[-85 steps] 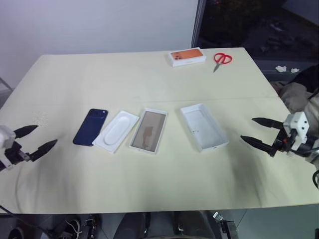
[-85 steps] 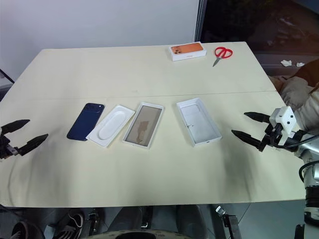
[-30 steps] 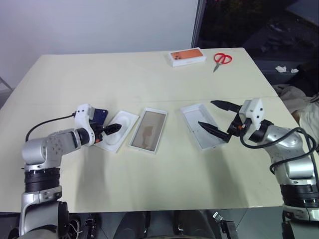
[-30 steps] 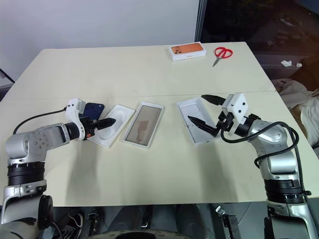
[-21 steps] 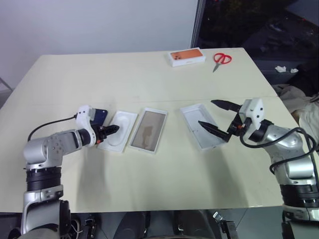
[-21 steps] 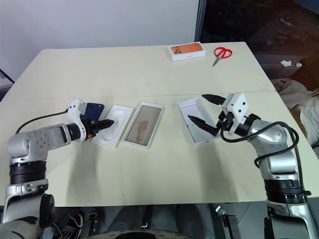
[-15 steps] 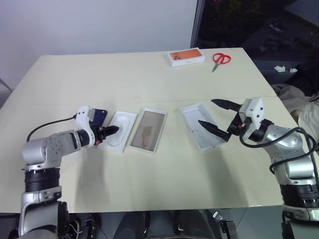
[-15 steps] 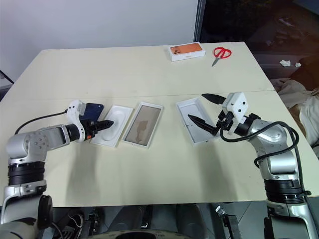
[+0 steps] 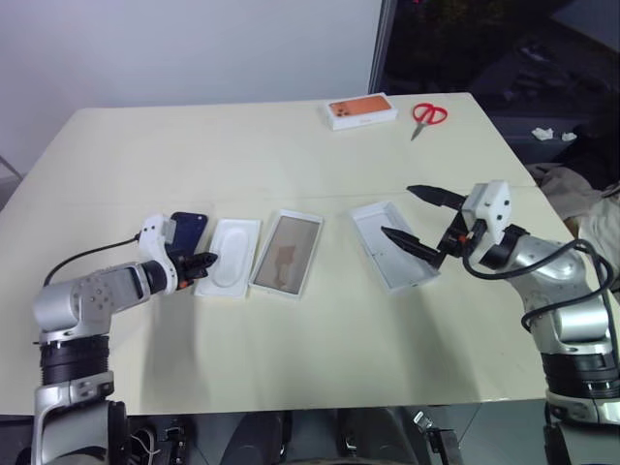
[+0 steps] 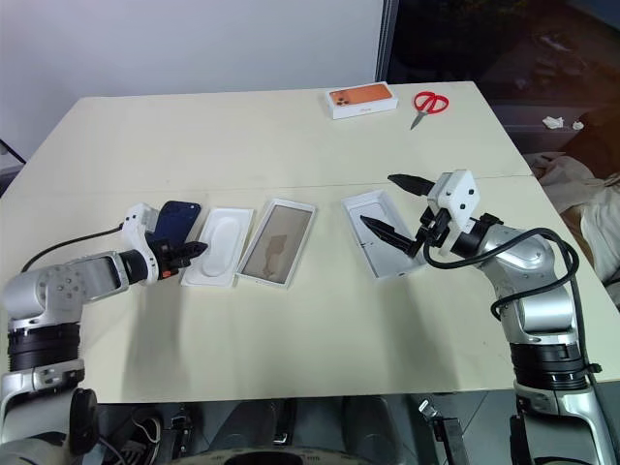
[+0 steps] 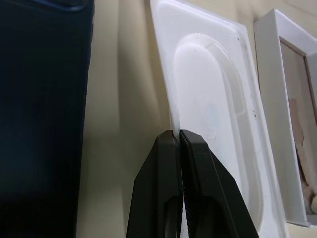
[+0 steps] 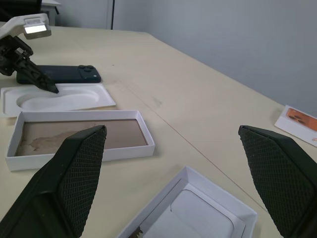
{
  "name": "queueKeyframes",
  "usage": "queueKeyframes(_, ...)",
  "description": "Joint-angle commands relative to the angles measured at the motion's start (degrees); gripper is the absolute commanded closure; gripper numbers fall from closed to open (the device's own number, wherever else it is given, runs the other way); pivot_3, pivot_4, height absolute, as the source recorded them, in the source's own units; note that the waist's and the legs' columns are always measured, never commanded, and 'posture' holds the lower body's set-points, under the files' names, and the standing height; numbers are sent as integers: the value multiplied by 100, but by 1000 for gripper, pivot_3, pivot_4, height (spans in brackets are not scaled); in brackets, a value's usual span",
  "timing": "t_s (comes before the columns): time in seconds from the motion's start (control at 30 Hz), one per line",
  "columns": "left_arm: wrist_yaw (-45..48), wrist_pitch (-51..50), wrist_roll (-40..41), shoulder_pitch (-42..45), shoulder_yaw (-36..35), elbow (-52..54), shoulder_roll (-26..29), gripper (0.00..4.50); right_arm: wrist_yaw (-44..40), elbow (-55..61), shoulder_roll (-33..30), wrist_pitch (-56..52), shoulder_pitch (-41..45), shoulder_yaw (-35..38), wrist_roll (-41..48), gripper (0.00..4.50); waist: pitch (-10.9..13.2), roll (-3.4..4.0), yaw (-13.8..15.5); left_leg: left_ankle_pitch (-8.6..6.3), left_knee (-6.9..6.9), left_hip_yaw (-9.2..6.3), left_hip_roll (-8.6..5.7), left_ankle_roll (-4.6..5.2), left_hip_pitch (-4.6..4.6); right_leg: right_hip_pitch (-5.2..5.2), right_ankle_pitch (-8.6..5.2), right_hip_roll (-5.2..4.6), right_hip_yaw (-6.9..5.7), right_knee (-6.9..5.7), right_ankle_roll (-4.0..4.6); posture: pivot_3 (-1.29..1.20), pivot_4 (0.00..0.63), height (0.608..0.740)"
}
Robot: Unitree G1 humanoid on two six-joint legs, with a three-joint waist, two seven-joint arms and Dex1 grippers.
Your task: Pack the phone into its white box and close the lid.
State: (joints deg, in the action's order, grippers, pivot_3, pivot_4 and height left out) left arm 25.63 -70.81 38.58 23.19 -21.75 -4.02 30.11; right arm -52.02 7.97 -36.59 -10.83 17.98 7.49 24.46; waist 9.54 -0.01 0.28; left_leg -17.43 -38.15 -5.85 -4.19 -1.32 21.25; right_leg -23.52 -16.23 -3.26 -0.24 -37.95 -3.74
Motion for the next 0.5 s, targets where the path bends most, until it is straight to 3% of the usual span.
queueKeyframes(0.03,-176,-548,512,197,-713,-134,-210,4423,-88,211,-72,84,-70,57,40,0,0,-1,12,0,-1,0,0,0,1,0,0,0,0,0,0,0,150,740)
queueKeyframes(0.27,-414,-1499,1205,845,-1868,-348,-235,4423,-799,467,-322,64,-620,-89,227,0,17,-30,35,15,-6,-10,-2,-26,10,-3,0,1,-7,2,0,0,150,740)
queueKeyframes(0.4,-451,-1639,1222,911,-1803,-206,-201,4423,-1006,600,-350,9,-756,-178,283,0,18,-33,-3,17,-5,-9,-2,-30,7,-2,0,1,-6,2,-1,0,150,740)
queueKeyframes(0.5,-474,-1746,1234,806,-1320,317,-404,4423,-1090,623,-345,-39,-740,-227,314,0,21,-37,7,20,-5,-10,-1,-35,7,-3,0,2,-6,-2,-1,0,150,740)
